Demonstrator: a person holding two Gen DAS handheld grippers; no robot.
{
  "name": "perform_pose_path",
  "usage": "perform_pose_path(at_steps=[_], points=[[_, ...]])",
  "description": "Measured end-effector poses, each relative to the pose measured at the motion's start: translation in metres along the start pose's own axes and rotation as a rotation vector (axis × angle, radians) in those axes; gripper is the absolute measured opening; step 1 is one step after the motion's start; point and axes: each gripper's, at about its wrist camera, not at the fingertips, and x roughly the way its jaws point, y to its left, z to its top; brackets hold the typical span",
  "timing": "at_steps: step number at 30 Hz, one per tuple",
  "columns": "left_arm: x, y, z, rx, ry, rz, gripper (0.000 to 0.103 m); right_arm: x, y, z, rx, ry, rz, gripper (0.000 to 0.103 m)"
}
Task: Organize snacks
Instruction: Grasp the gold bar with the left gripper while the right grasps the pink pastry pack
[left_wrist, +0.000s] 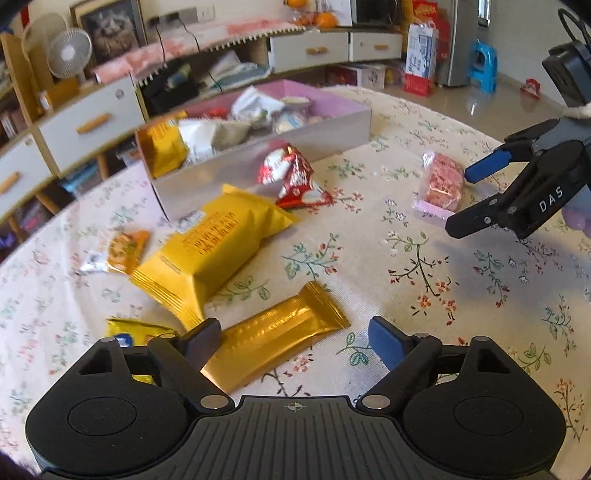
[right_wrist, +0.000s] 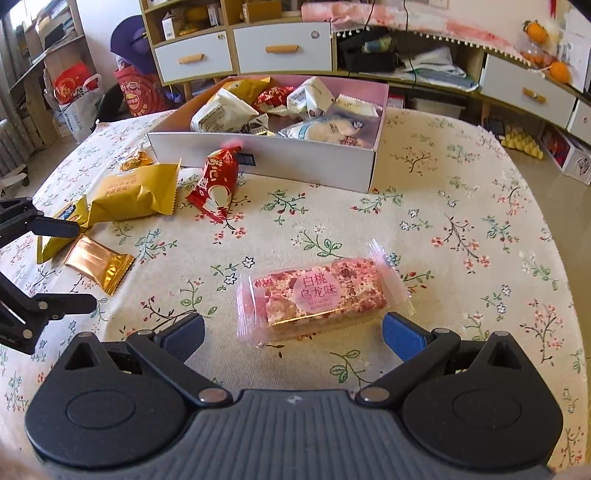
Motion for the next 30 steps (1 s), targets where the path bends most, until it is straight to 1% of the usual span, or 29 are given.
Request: perform_pose_path(at_steps=[2,5,16,18,20,25,27,30], points=[[0.002,0.000,0.000,0.006,0.000,0.008,0.087,0.004,0.001,0.000,-0.004,0.012,-0.003,0.103],[0.002,0.002,0.002,-0.009,0.008,-0.003,0.087,0.009,0.001,0.000,-0.012,0.022,-0.011,0.103],[-0.014,-0.015,-0.006,-0.008,0.048,-0.093,0.087,0.009,0.004,-0.001,-0.041,0.027,-0.021,0.103],[-0.017,-0.019,-0.007,-0.005,0.051,-0.098,0.086,0.009,0.004,-0.001,-0.040,0.029,-0.019,0.103],[-0.018,-0.021,-0.007,-0.010,0.046,-0.077,0.086,0.008,0.005,-0.001,-0.039,0.028,-0.017,0.103],[-0.011,-0.017,-0.003,-0.046,0.046,0.012,0.085,0.006,0.004,0.001,-0.030,0.024,-0.006,0.103],[-0.008,-0.016,0.001,-0.063,0.045,0.027,0.081,0.006,0.004,0.002,-0.027,0.023,0.000,0.103],[-0.002,-0.018,0.006,-0.074,0.057,0.043,0.068,0.008,0.003,0.002,-0.030,0.025,-0.002,0.103]])
